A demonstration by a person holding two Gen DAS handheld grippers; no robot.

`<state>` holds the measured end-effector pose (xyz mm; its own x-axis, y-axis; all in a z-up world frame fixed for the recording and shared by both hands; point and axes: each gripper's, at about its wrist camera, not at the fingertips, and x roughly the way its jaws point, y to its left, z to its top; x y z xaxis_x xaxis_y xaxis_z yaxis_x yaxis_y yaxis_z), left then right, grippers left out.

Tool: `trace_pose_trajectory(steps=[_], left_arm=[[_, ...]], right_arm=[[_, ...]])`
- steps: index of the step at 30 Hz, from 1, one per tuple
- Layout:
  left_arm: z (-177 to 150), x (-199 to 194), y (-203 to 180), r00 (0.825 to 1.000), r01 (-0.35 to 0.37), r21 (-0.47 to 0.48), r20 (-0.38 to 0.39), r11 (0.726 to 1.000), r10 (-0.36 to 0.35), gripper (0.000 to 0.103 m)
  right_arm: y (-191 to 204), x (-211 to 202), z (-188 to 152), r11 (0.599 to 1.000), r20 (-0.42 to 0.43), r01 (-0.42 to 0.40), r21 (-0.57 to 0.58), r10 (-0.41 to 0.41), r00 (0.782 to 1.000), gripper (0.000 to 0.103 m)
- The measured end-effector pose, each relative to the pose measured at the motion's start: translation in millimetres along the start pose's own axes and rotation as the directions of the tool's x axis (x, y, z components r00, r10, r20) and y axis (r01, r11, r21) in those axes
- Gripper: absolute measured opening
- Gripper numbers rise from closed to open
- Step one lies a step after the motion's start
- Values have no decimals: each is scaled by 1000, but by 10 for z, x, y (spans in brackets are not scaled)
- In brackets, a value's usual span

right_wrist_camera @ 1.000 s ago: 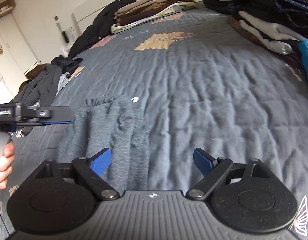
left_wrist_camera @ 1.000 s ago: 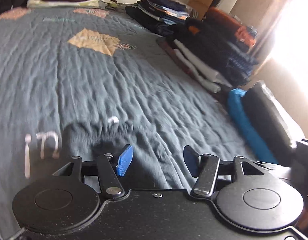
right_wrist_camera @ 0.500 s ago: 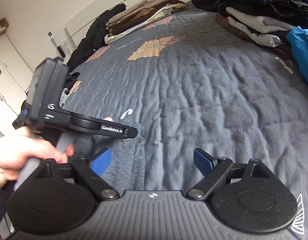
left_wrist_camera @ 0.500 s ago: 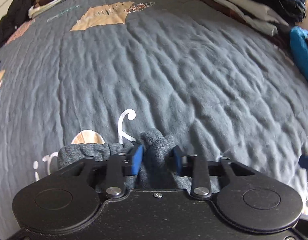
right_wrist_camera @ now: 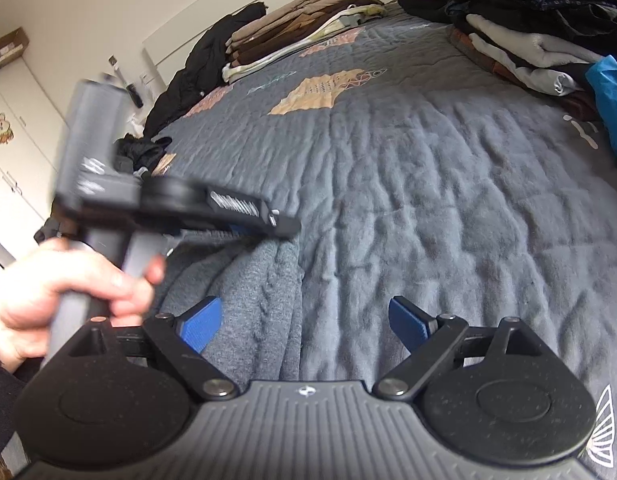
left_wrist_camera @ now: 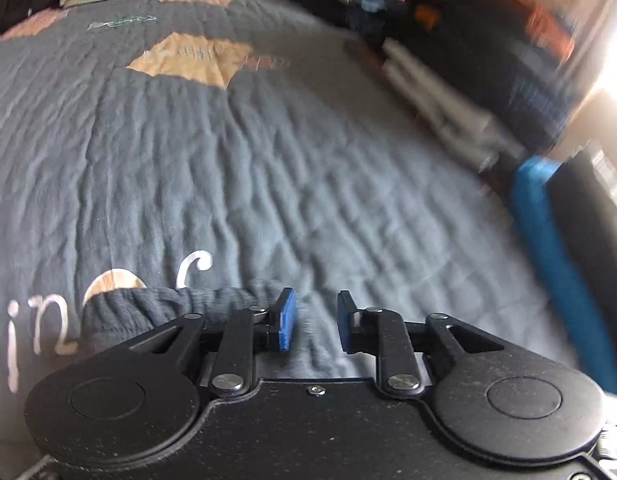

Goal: Fold clothes

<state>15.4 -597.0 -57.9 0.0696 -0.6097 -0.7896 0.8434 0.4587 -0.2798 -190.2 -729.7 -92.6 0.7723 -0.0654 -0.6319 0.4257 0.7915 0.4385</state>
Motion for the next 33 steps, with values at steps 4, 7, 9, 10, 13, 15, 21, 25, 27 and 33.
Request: trace_pose_trajectory(steps=[4,7,9,10,13,15,21,25,27,33], left_arm=[[-250,-430,170,991,118,-81,78,990,-112,58],[-557,-721,310,970,223,-144,134,964,-204,57],[-882,-780,440,947,311,-213,146,926,-285,57],[-1007,-789,515,935,349,-249,153,904,-319,57],[-1206,-674,708,908,420,-330,154,846,-391,57],[-1296,-526,799,919,392,-362,117,846,-375,57],[-1430,-438,1036,936,351,-377,136,857,-324,42],[-1450,-748,1090,957,278,-379,188,883,-221,55],[-1475,-910,1060,952,294,-367,200,883,-234,55],[-1640,-1187,567,871,490,-243,190,837,-454,69]], right_arm=[[-5,0,-15,997,-11,-73,22,73,997,90],[80,37,-62,989,-47,-151,9,151,987,90],[191,77,-131,982,-81,-187,-24,184,980,90],[245,99,-171,979,-97,-200,-38,196,976,90],[406,162,-288,967,-148,-242,-78,229,962,90],[473,212,-362,962,-184,-250,-107,228,956,90],[408,417,-609,965,-277,-140,-223,75,958,91],[388,349,-640,953,-274,-148,-266,72,959,91],[372,323,-666,946,-270,-145,-289,65,961,91],[255,216,-543,961,-276,-159,-228,92,957,91]])
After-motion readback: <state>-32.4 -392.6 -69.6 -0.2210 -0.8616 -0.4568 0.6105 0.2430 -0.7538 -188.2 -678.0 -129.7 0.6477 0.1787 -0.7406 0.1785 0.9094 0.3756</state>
